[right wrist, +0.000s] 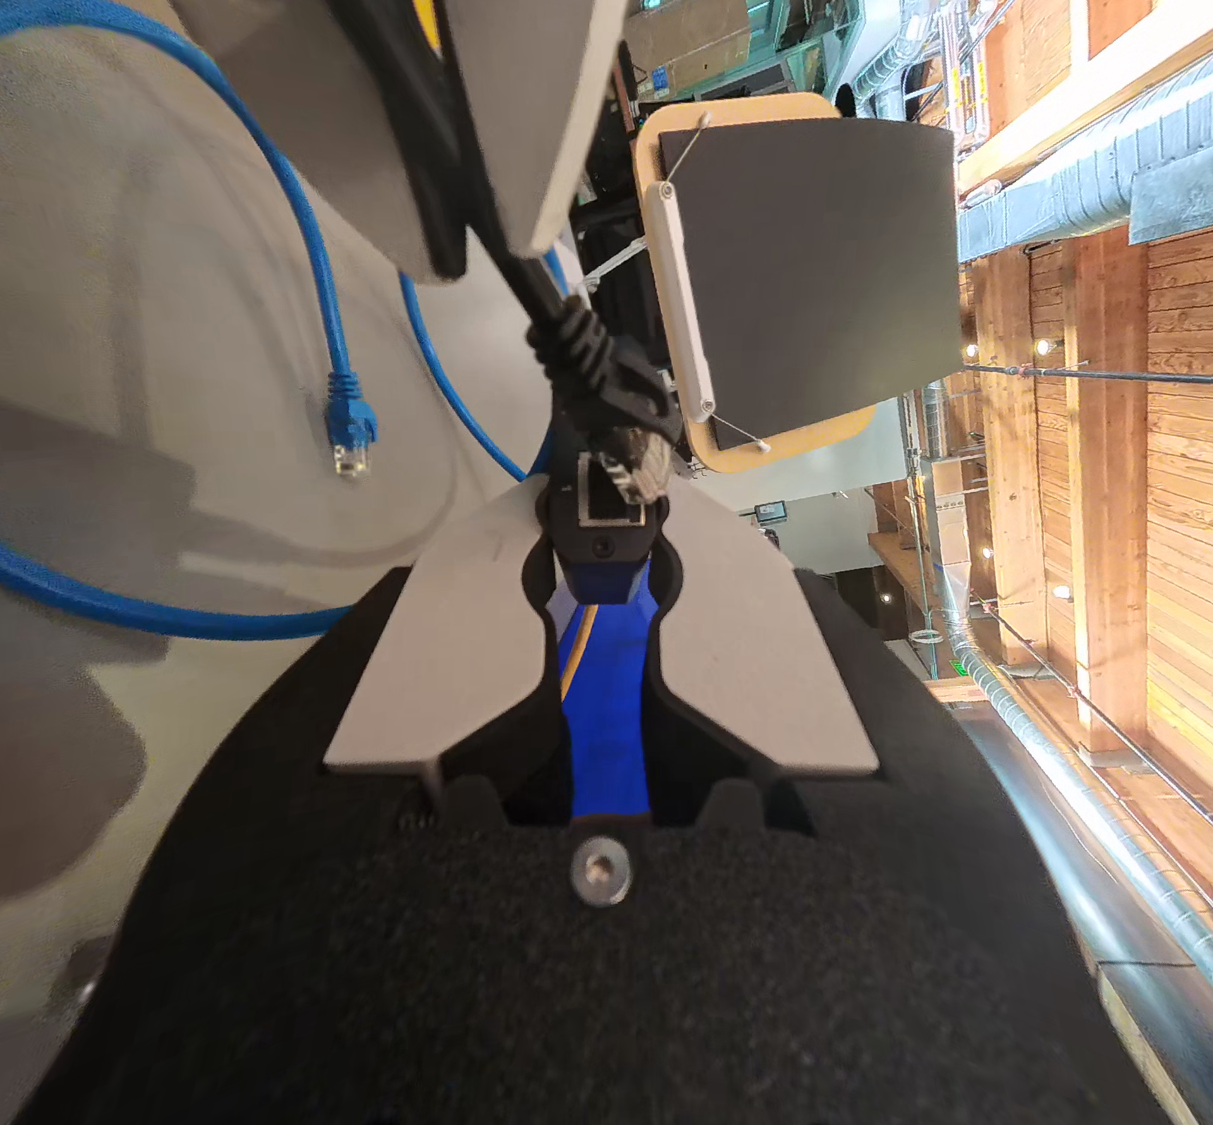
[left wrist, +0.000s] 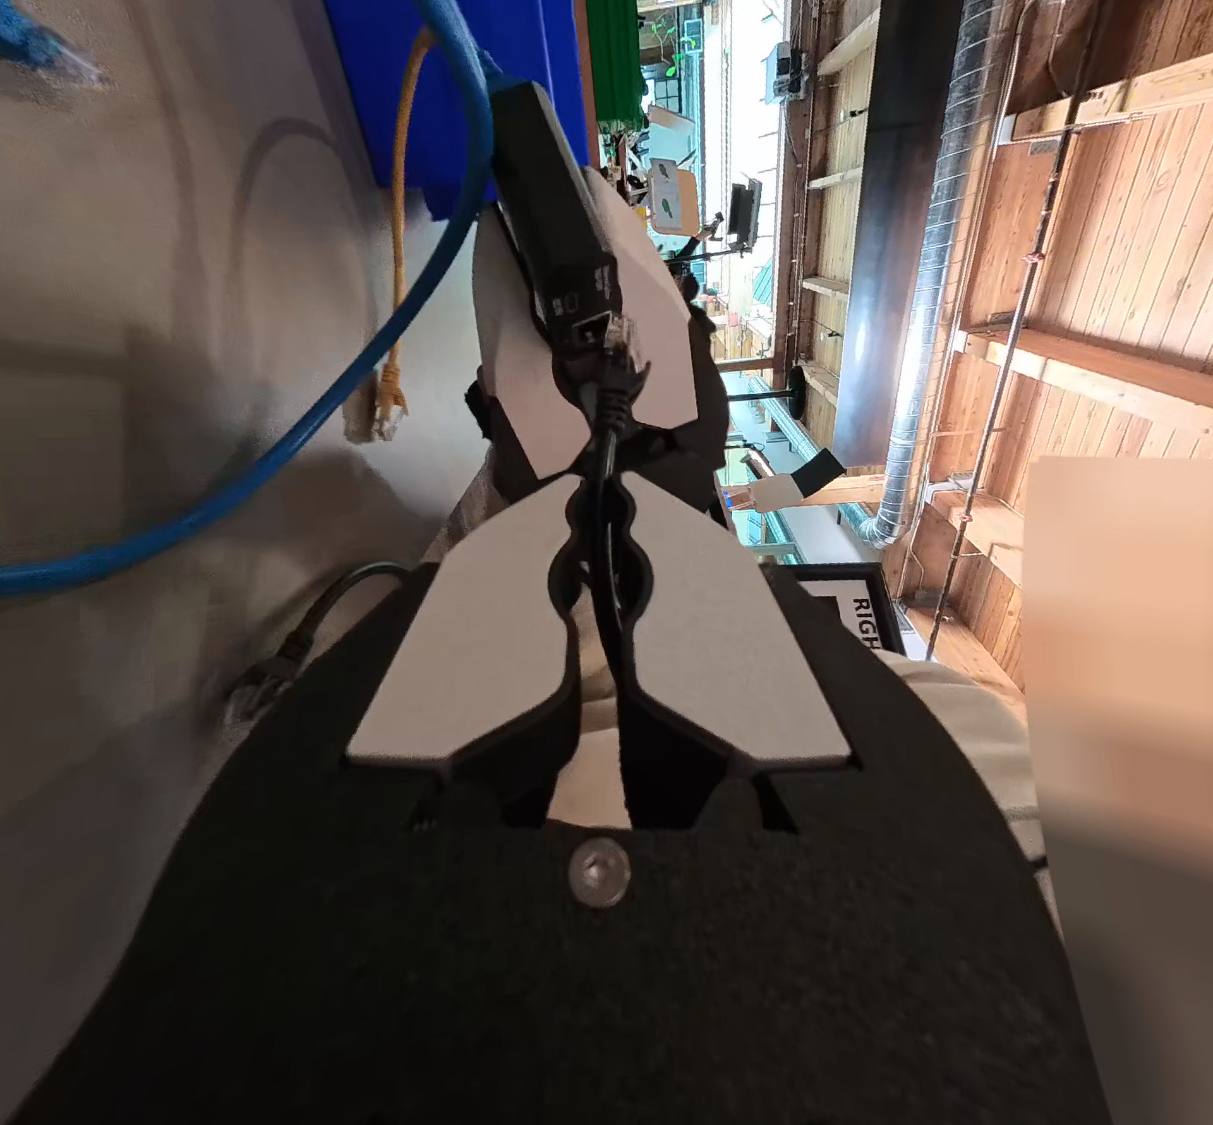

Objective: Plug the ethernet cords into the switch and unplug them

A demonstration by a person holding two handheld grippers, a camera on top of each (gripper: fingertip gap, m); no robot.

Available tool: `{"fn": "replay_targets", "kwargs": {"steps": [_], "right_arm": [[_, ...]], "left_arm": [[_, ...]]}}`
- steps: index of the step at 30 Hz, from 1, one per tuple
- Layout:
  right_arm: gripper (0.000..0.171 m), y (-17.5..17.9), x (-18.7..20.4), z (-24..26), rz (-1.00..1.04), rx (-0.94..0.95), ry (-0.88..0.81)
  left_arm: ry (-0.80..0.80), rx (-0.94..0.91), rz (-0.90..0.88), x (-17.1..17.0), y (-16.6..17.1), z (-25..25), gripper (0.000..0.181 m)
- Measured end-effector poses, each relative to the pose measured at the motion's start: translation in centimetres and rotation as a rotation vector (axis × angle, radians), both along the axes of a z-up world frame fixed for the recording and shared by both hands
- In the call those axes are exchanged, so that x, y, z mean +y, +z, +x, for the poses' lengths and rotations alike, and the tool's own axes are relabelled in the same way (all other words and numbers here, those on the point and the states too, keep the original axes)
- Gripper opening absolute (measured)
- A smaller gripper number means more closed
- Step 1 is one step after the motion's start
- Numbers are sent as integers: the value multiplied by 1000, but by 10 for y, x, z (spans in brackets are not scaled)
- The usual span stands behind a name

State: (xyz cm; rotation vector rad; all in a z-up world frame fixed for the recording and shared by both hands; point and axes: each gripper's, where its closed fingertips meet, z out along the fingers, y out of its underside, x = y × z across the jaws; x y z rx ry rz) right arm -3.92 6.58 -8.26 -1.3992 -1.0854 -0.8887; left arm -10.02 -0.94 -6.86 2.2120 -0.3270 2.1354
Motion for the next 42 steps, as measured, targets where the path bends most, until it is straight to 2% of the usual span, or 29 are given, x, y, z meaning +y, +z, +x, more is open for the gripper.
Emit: {"fn": "replay_targets", "kwargs": {"steps": [5,14,35,42], "right_arm": [[24,-2,1,1,4,-34,-2],[24,-6,1,0,2,-56,-5],[24,-10,2,5,-4,-55,-18],[24,-9,1,10,2,-52,-38]], "left_arm": [[-1,43,-25,-5,-11,-1,5],[-34,-71,-139,-11,-6,7,5],[114,-204,-277,-4,-13,10,5],[170,-317,-360,-1,-7,13,4]]}}
